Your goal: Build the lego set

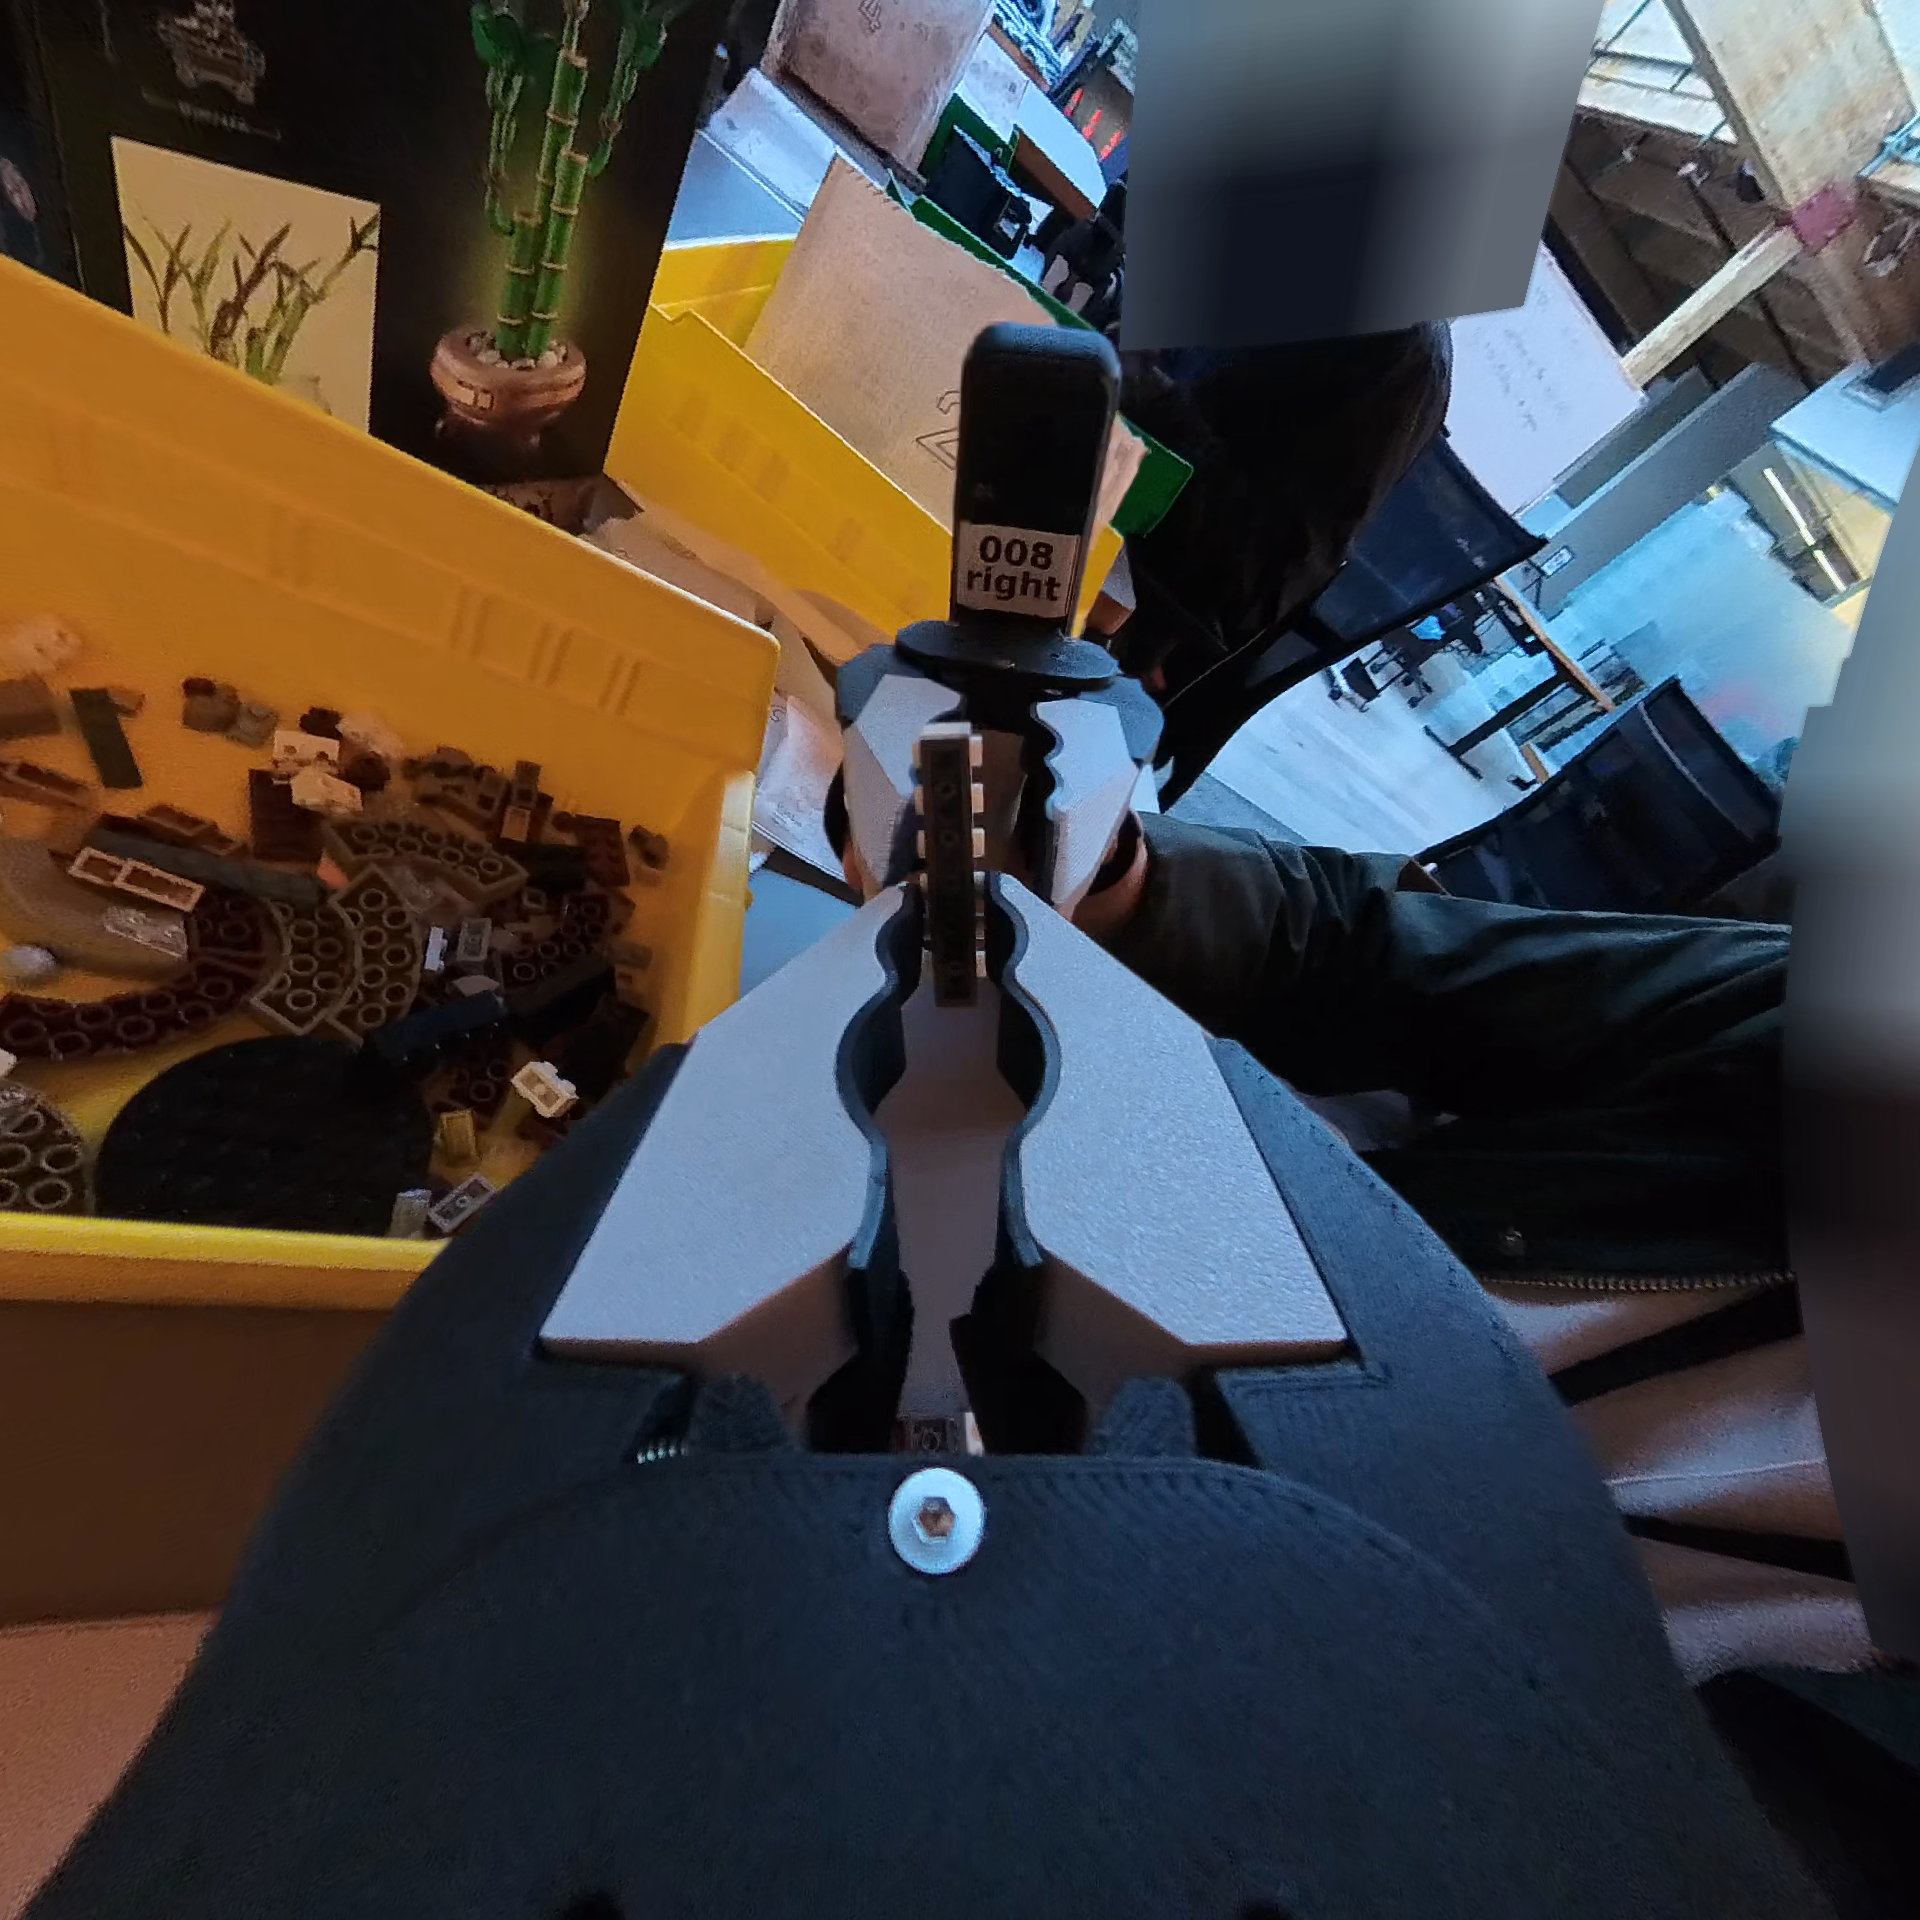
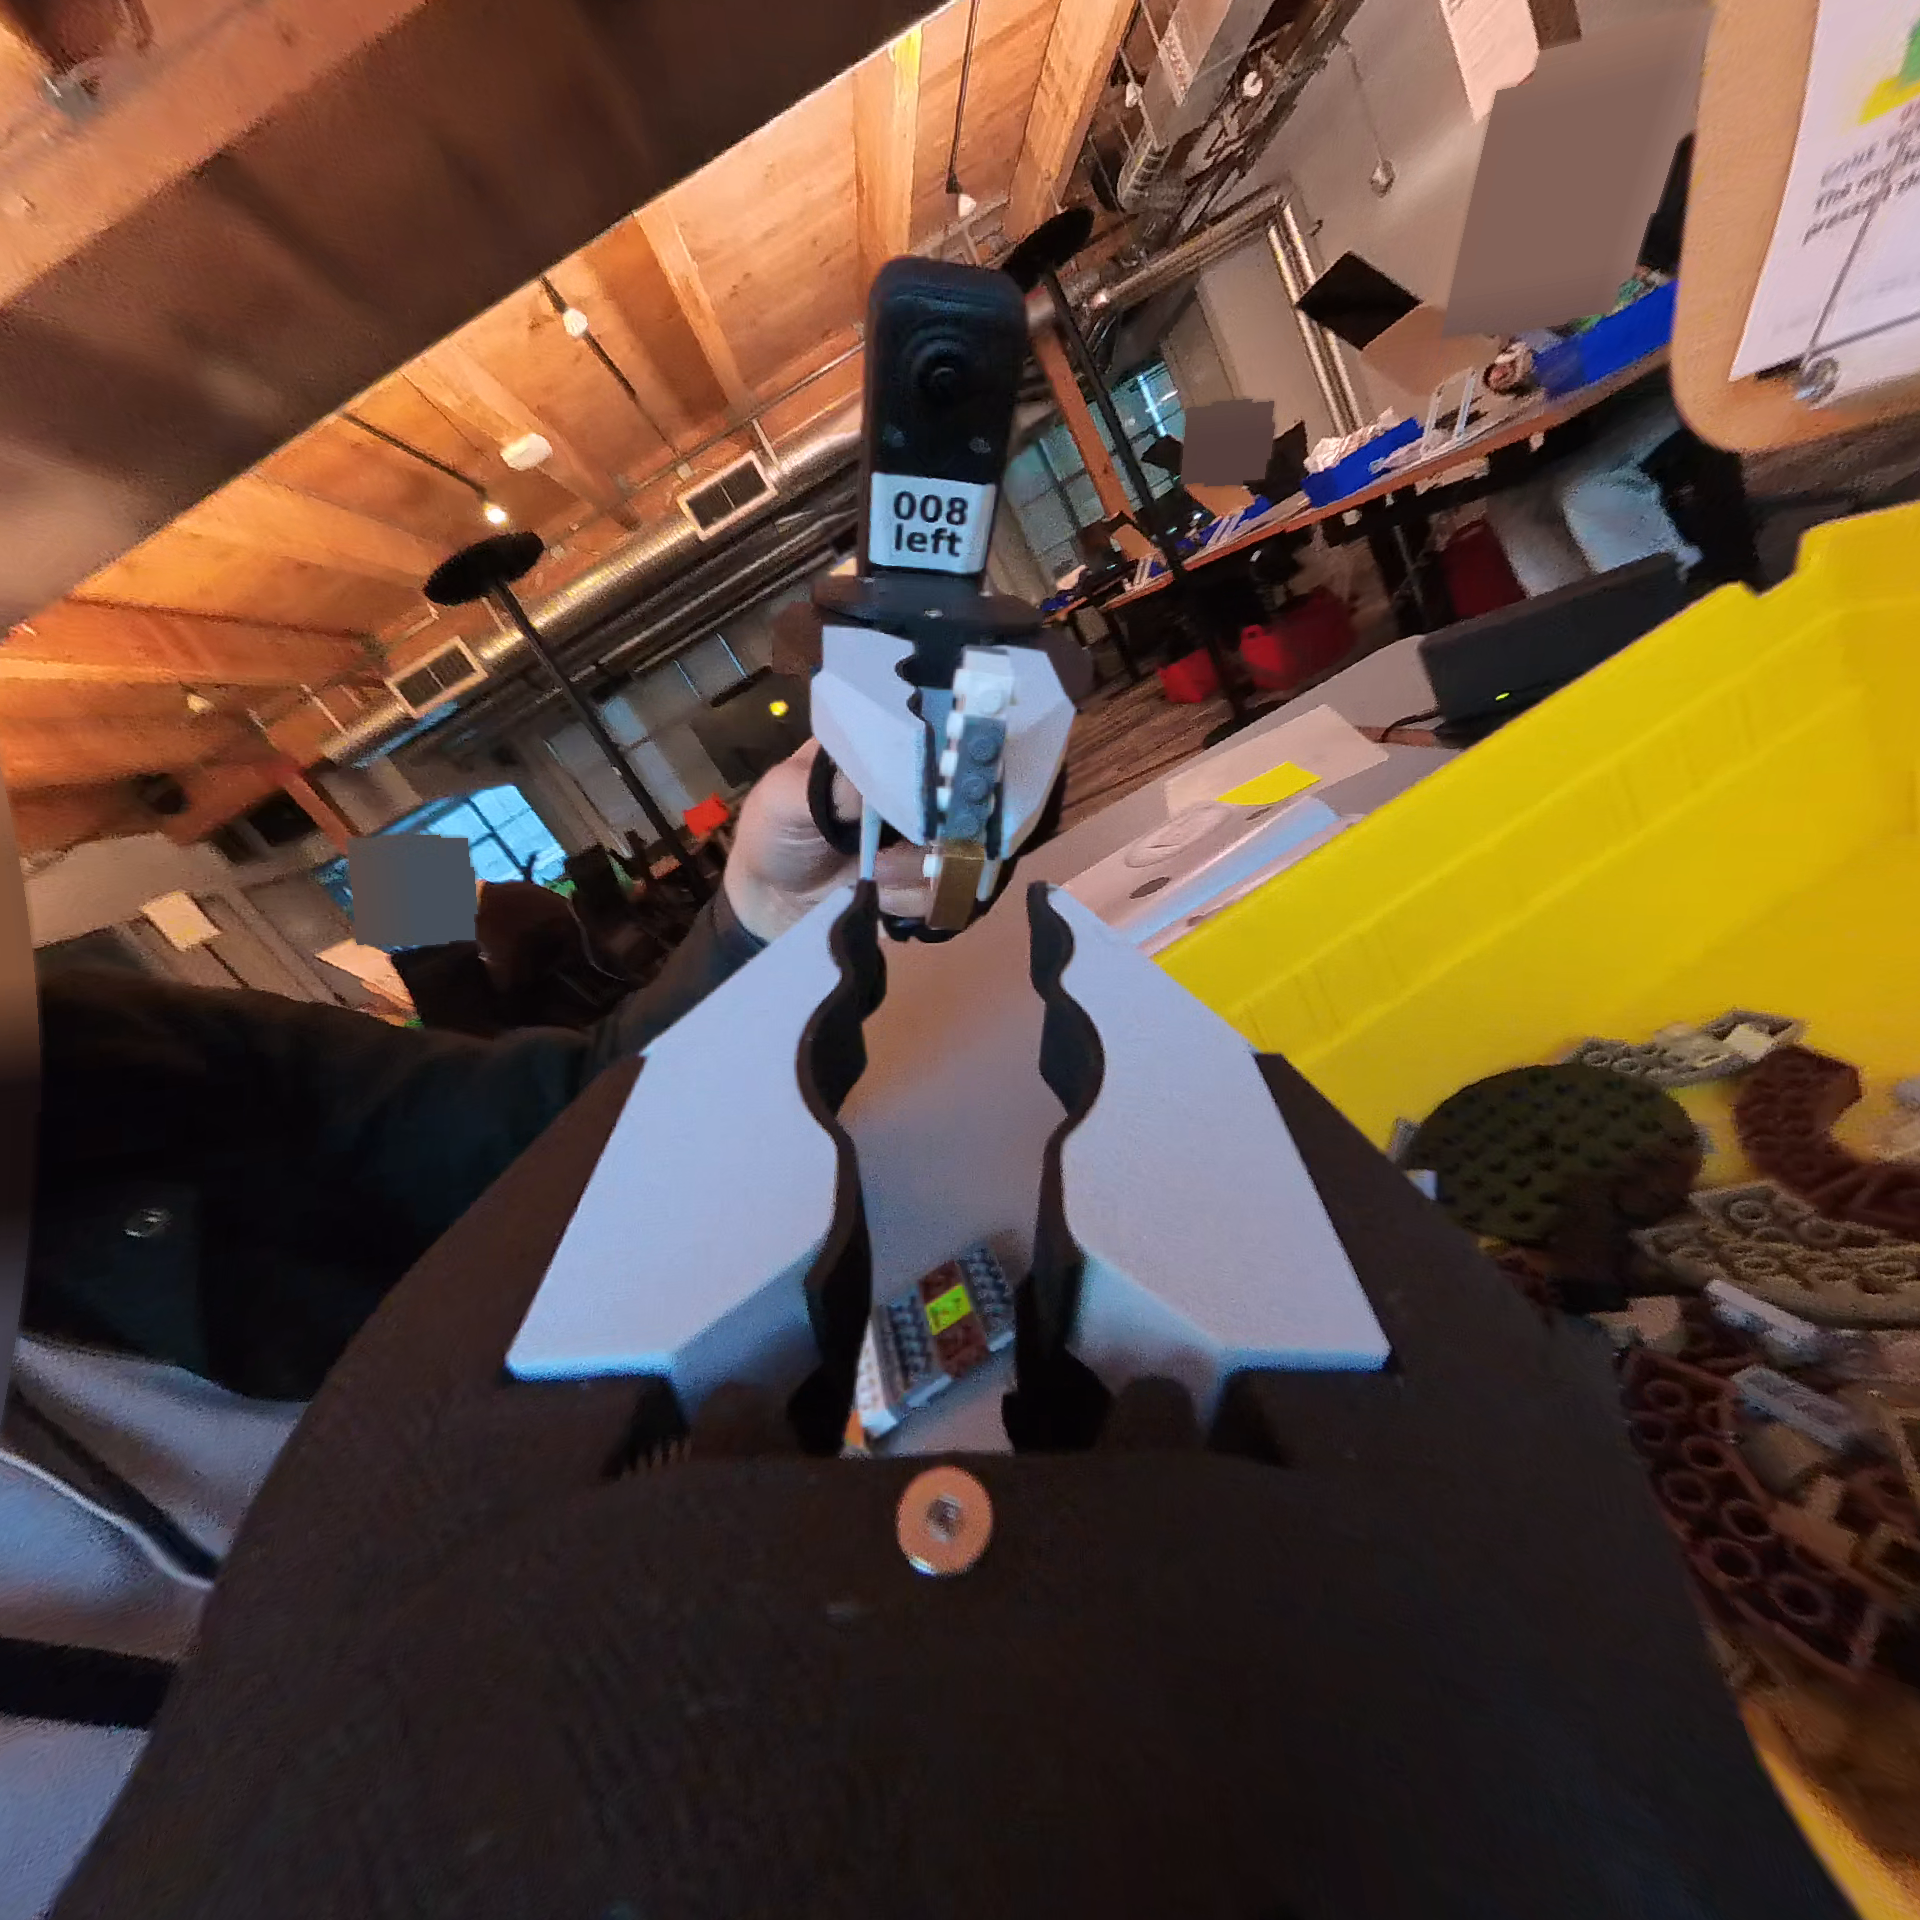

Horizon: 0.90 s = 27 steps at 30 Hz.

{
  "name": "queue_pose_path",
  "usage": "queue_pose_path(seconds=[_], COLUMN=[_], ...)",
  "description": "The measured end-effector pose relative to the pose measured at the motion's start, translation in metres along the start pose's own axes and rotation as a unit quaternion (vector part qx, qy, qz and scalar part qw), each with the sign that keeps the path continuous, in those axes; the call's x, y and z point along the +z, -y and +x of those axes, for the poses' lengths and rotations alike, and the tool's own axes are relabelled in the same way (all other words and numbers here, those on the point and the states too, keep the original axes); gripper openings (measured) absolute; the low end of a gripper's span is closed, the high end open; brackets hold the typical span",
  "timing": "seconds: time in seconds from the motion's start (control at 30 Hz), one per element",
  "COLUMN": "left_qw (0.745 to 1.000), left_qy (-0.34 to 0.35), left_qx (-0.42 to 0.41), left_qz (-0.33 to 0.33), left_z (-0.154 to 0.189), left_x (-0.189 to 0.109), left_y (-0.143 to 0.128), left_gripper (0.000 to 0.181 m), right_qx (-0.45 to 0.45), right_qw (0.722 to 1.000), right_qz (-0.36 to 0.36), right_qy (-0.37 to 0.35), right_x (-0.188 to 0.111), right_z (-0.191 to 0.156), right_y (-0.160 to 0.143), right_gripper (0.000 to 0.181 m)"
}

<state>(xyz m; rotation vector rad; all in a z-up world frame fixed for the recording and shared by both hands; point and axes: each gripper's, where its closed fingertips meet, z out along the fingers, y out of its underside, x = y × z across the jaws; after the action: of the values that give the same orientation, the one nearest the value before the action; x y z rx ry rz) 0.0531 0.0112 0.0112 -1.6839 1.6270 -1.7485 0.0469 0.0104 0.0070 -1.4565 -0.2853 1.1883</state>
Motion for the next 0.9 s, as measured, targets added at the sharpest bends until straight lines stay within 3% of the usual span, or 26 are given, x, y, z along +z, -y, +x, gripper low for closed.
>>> queue_pose_path(seconds=[0.1, 0.17, 0.63, 0.9], left_qw=[1.0, 1.0, 1.0, 0.995], left_qy=[-0.006, -0.013, -0.008, -0.1], left_qx=[0.007, 0.009, 0.003, -0.014], left_qz=[0.001, -0.004, -0.024, -0.006], left_z=[0.004, 0.007, 0.0, 0.024], left_x=[0.004, 0.008, 0.013, 0.006], left_y=[0.0, -0.002, -0.012, -0.007], left_gripper=[0.01, 0.01, 0.01, 0.009], right_qx=[0.013, 0.006, 0.015, 0.046], right_qw=[1.0, 0.999, 0.997, 0.995], right_qz=[-0.025, -0.03, -0.077, -0.061], right_qy=[0.004, 0.012, -0.016, 0.056], right_x=[0.005, 0.007, 0.006, 0.008], right_z=[-0.002, -0.006, 0.003, -0.021], right_y=[-0.008, -0.012, -0.023, -0.016], right_gripper=[0.027, 0.006, 0.005, 0.005])
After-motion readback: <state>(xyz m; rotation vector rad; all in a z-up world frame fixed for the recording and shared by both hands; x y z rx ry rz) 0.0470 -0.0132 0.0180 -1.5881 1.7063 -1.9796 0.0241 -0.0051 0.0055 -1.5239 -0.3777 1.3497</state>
